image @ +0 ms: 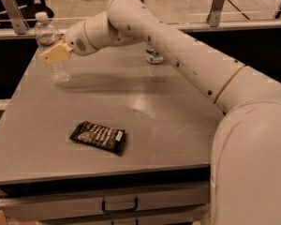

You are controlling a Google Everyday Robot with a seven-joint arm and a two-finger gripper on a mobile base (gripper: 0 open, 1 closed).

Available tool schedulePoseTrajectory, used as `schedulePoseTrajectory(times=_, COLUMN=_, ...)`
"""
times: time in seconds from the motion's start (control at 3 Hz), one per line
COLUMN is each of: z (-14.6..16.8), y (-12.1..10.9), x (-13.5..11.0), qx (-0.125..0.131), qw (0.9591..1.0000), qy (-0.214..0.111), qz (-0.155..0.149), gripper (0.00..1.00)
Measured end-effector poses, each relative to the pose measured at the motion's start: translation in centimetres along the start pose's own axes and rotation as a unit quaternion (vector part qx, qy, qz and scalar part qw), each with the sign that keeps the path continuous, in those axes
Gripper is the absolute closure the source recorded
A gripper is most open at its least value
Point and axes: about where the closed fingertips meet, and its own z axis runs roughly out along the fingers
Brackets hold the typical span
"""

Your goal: Knock water bottle over

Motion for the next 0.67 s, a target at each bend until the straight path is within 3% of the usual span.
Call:
schedulePoseTrajectory(times=0.33, z=-4.6, y=-1.7, x=-0.1, qx=0.041, qw=0.9983, qy=0.037, qz=-0.019, gripper=0.88)
schedulePoseTrajectory(times=0.67, z=-8.6, y=-2.3, x=0.0, qx=0.061, qw=0.989, qy=0.116, qz=-0.068, gripper=1.0)
